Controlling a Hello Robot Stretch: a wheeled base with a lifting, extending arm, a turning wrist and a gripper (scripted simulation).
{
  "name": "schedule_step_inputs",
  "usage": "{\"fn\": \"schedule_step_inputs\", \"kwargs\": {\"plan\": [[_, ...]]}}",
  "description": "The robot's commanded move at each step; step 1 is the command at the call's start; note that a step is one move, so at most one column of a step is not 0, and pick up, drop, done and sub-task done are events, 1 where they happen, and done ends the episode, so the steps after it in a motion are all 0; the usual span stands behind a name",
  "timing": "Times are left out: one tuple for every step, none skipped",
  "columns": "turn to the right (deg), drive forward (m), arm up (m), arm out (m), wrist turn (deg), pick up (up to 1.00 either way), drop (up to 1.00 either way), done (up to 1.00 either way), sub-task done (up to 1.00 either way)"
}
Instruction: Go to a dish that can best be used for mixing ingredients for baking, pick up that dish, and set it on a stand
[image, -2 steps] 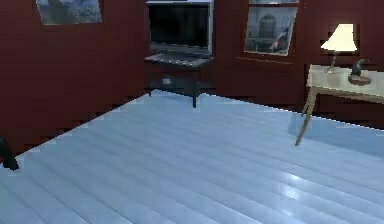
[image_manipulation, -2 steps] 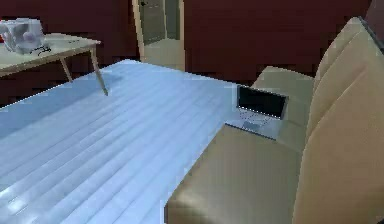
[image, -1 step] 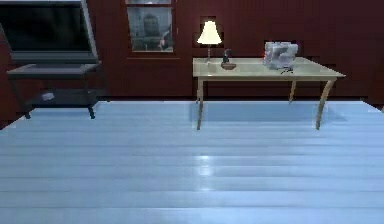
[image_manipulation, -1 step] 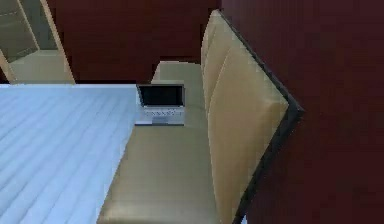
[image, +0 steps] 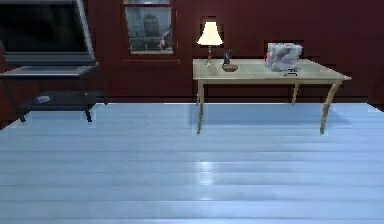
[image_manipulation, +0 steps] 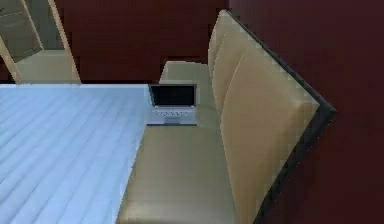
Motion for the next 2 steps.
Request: {"fn": "schedule_step_inputs", "kwargs": {"plan": [[0.0, 1.00, 0.00, 0.00, 0.0, 0.00, 0.00, 0.00, 0.00], [0.0, 0.65, 0.00, 0.00, 0.0, 0.00, 0.00, 0.00, 0.00]]}}
